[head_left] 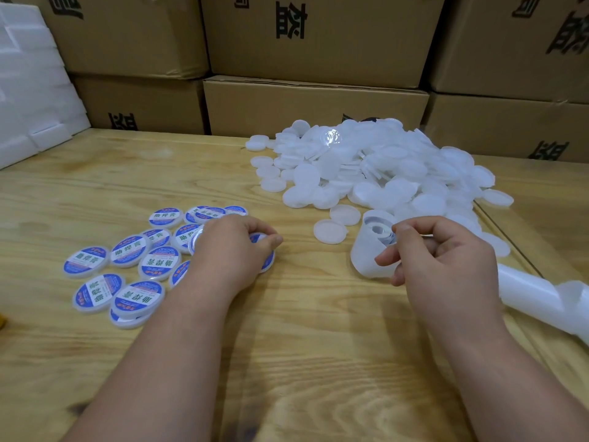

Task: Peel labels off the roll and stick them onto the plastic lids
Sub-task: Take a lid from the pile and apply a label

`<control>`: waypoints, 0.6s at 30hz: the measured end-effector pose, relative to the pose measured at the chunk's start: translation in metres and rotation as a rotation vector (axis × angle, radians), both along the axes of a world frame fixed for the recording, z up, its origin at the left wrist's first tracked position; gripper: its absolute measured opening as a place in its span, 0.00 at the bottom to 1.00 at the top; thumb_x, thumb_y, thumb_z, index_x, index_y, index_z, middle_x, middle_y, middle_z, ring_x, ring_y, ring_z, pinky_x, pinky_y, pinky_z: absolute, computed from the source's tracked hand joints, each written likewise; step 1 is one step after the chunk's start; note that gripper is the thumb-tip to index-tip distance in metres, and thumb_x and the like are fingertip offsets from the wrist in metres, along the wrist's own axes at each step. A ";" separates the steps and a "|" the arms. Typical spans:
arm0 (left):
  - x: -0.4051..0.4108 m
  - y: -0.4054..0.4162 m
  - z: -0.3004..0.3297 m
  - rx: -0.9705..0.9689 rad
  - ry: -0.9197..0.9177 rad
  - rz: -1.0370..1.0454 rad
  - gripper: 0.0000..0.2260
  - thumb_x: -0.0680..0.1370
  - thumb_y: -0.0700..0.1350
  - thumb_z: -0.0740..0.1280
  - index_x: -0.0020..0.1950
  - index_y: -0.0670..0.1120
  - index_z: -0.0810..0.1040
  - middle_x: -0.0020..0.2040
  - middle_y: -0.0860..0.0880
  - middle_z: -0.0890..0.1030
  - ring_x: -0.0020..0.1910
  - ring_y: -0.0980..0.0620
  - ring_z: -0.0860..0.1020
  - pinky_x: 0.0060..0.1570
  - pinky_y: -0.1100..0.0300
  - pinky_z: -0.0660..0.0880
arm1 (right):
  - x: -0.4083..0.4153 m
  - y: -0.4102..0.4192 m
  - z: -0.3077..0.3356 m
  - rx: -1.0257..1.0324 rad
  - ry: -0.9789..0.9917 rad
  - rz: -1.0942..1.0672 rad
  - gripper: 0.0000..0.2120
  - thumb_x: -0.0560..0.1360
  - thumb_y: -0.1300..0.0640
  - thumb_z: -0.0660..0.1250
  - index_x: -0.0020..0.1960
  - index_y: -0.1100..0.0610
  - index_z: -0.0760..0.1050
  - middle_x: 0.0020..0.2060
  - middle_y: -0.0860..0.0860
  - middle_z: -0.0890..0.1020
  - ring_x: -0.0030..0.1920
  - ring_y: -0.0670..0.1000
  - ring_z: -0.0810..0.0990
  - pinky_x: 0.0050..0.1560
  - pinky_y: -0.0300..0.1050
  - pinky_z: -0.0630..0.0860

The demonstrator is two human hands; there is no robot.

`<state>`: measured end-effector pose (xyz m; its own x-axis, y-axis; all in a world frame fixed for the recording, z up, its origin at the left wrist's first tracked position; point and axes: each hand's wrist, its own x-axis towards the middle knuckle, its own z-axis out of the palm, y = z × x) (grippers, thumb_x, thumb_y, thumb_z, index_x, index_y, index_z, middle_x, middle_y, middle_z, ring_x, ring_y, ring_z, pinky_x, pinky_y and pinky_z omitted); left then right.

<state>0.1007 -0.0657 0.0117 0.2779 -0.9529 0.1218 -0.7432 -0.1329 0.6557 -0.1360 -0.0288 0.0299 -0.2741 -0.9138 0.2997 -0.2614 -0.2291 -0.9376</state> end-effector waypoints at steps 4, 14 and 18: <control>-0.003 -0.001 0.000 -0.100 -0.162 0.089 0.14 0.76 0.59 0.72 0.61 0.60 0.81 0.63 0.54 0.78 0.69 0.45 0.66 0.66 0.50 0.65 | -0.001 0.000 -0.001 -0.011 0.008 0.007 0.09 0.79 0.55 0.67 0.41 0.48 0.80 0.30 0.46 0.85 0.25 0.46 0.77 0.26 0.32 0.72; -0.070 -0.001 -0.020 -0.088 -0.175 -0.412 0.26 0.82 0.50 0.62 0.80 0.57 0.60 0.78 0.58 0.65 0.80 0.55 0.53 0.75 0.56 0.53 | -0.001 -0.002 -0.001 -0.025 0.029 -0.003 0.09 0.79 0.55 0.68 0.40 0.50 0.79 0.30 0.45 0.85 0.30 0.59 0.78 0.28 0.38 0.73; -0.070 -0.005 -0.022 -0.067 -0.254 -0.385 0.26 0.81 0.53 0.64 0.78 0.60 0.62 0.70 0.58 0.73 0.75 0.51 0.60 0.70 0.51 0.55 | -0.004 -0.003 -0.002 -0.024 0.036 -0.018 0.09 0.79 0.54 0.68 0.40 0.50 0.79 0.30 0.45 0.85 0.31 0.58 0.79 0.28 0.39 0.74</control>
